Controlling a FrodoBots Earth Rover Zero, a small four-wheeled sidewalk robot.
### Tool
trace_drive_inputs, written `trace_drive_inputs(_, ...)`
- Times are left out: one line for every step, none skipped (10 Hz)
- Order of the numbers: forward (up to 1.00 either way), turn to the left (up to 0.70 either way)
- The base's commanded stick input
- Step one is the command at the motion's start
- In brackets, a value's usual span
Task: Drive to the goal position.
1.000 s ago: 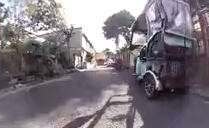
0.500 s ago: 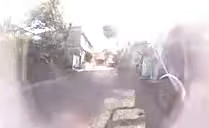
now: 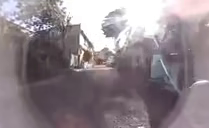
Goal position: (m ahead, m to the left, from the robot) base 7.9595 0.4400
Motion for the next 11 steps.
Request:
trace_drive_inputs(1.0,0.0)
trace_drive_inputs(1.0,0.0)
trace_drive_inputs(1.0,0.0)
trace_drive_inputs(1.0,0.0)
trace_drive_inputs(1.0,0.0)
trace_drive_inputs(1.0,0.0)
trace_drive_inputs(1.0,0.0)
trace_drive_inputs(1.0,0.0)
trace_drive_inputs(1.0,0.0)
trace_drive_inputs(1.0,0.0)
trace_drive_inputs(1.0,0.0)
